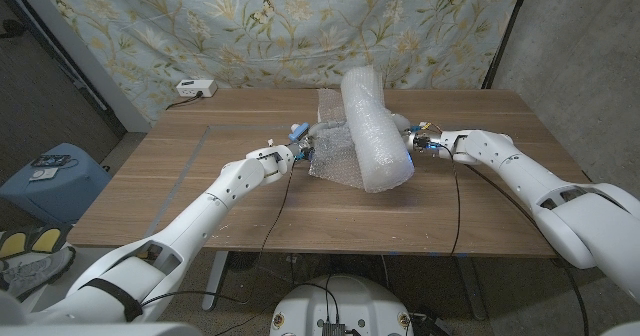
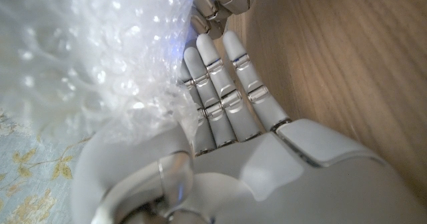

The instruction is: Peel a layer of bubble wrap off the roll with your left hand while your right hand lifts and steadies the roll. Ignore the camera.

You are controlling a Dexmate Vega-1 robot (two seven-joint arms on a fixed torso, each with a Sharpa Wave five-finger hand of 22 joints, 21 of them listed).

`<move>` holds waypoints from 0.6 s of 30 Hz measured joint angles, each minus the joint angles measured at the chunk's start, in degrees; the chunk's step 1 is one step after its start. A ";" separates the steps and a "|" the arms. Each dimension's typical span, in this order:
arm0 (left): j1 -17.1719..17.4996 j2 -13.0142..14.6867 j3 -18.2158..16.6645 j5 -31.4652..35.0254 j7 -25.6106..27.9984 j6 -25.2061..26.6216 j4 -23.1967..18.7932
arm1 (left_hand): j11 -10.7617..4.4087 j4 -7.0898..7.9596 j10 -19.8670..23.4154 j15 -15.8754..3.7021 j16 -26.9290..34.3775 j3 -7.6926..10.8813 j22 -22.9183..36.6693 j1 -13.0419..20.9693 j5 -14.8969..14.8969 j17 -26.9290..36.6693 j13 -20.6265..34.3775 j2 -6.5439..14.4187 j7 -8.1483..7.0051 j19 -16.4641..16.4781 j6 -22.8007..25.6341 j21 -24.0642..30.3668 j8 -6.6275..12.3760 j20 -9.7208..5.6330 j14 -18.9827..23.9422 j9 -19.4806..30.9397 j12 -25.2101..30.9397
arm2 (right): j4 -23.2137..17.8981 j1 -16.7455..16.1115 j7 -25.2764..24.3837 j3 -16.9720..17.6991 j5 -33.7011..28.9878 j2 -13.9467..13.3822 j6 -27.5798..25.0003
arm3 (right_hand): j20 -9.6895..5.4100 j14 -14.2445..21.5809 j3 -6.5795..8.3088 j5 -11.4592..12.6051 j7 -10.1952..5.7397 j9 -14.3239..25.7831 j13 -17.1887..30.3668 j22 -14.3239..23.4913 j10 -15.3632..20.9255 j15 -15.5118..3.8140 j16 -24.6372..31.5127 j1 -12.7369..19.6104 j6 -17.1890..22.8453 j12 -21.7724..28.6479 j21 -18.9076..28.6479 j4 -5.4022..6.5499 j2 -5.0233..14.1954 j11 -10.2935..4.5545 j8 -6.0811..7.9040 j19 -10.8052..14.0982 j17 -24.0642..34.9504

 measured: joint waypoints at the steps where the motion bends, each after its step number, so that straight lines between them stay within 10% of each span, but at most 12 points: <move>1: 0.00 0.00 0.00 0.01 0.05 0.06 0.00 | 0.00 -0.07 0.00 0.00 0.00 0.07 0.00 0.00 0.00 0.10 0.00 0.00 0.00 0.00 0.00 0.00 0.00 0.00 0.00 0.00 0.00 | 0.05 0.01 0.00 0.00 0.00 0.01 0.00 | 0.14 0.00 0.00 -0.01 -0.09 0.01 0.00 0.00 -0.09 0.00 -0.16 0.00 -0.10 -0.16 0.00 0.00 0.00 0.09 0.00 -0.14 0.00; 18: 0.58 0.65 0.24 0.02 0.80 0.51 -2.22 | -0.13 -0.23 0.14 -0.21 -0.33 0.23 0.01 0.00 0.00 0.54 -0.01 0.00 -0.01 -0.30 0.00 1.48 0.00 -0.30 0.43 0.01 -0.56 | 0.85 -0.75 2.82 0.64 -0.28 -0.07 0.84 | 2.26 -2.56 -0.87 -0.20 0.84 0.28 0.81 0.00 -4.21 0.92 -1.14 -0.48 -3.90 -1.78 -1.61 0.55 2.60 1.95 -2.05 -2.27 -0.91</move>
